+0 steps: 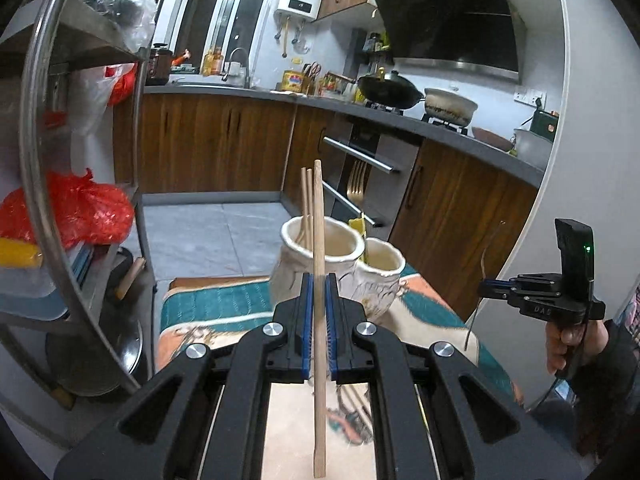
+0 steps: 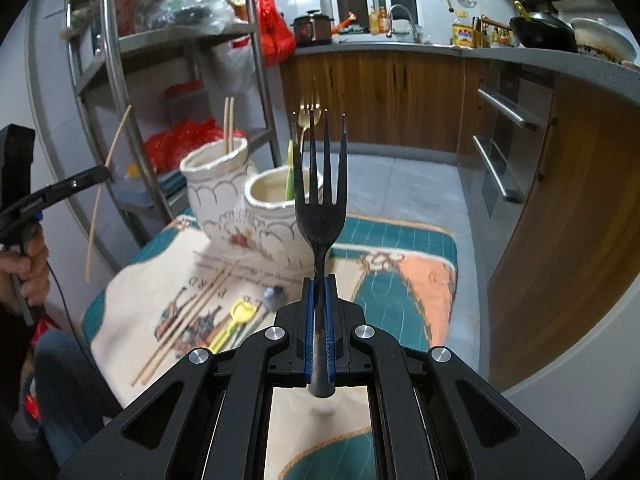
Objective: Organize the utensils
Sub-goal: 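Grasp and lift a chopstick with the left tool while the right tool lifts a steel fork, then lower the chopstick into the tall pot while the right tool drops the fork in the small pot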
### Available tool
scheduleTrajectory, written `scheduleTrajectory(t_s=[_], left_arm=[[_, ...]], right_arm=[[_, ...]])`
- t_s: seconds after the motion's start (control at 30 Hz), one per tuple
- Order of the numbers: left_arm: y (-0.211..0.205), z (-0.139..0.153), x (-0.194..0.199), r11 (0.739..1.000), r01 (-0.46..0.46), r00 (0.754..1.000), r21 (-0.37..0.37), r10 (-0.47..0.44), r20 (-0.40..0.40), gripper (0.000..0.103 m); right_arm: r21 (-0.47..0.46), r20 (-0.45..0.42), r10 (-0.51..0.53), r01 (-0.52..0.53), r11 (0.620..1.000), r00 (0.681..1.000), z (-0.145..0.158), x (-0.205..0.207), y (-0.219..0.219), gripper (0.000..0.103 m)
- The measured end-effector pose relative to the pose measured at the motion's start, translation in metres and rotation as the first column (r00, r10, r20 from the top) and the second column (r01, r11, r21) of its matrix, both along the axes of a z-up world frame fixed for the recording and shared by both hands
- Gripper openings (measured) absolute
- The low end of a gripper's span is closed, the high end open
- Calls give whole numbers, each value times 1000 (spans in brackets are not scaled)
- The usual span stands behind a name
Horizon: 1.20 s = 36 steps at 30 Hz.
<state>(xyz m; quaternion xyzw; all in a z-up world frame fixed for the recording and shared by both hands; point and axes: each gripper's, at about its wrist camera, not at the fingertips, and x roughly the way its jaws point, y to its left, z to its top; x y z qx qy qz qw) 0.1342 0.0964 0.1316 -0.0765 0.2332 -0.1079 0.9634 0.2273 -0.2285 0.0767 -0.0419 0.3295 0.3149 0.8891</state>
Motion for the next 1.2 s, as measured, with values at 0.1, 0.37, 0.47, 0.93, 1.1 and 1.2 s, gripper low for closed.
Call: scheduleTrajectory(t_s=[0.1, 0.37, 0.47, 0.93, 1.1, 1.2], left_arm=[[-1, -1, 8, 1000, -7, 1000, -18, 7, 27, 6], [8, 5, 30, 997, -19, 993, -80, 28, 117, 6], [12, 14, 39, 995, -7, 986, -101, 24, 164, 6], [7, 39, 90, 986, 3, 942, -167, 53, 331, 6], [0, 40, 100, 984, -47, 911, -170, 112, 398, 6], [-11, 26, 113, 989, -71, 921, -130, 115, 372, 6]], right_arm=[[32, 16, -11, 11, 999, 1000, 5, 5, 1, 6], [129, 98, -15, 3, 992, 995, 29, 25, 9, 6], [166, 124, -10, -11, 986, 992, 39, 36, 17, 6], [232, 161, 25, -63, 971, 987, 49, 79, 53, 6], [230, 152, 28, -63, 971, 988, 44, 86, 63, 6], [198, 145, 36, -64, 978, 989, 35, 88, 72, 6]])
